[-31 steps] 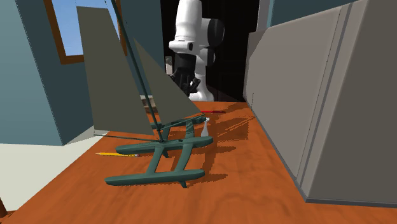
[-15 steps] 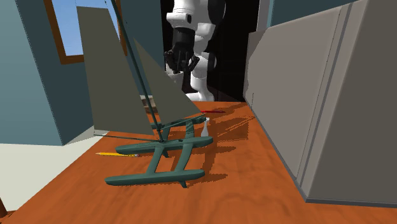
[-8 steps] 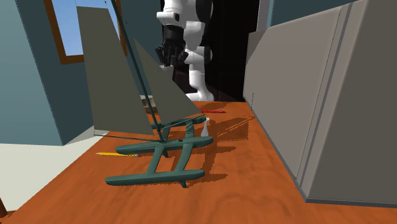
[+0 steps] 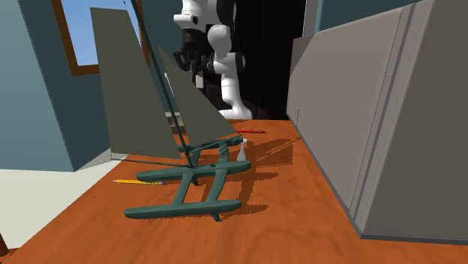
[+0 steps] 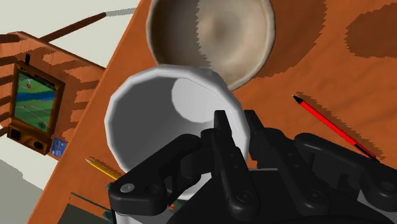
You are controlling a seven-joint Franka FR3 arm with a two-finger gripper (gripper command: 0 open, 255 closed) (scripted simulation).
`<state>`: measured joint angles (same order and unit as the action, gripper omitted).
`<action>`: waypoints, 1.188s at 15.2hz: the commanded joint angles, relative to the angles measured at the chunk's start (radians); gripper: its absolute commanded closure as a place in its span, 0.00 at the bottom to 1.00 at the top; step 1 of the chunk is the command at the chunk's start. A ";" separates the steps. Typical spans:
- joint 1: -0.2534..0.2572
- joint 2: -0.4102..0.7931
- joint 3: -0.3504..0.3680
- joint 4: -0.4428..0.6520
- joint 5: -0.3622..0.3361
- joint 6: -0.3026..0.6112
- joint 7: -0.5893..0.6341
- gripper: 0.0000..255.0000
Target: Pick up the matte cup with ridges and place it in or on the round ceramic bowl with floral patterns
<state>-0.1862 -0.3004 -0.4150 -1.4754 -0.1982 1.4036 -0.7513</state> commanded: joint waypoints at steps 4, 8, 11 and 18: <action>-0.019 -0.096 -0.002 -0.110 -0.034 0.024 -0.017 1.00; -0.024 -0.133 0.003 -0.202 -0.046 0.079 -0.002 1.00; -0.028 -0.158 0.005 -0.266 -0.054 0.118 0.007 1.00; -0.037 -0.206 0.005 -0.404 -0.070 0.208 0.027 1.00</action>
<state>-0.2206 -0.4974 -0.4072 -1.8523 -0.2645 1.5927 -0.7252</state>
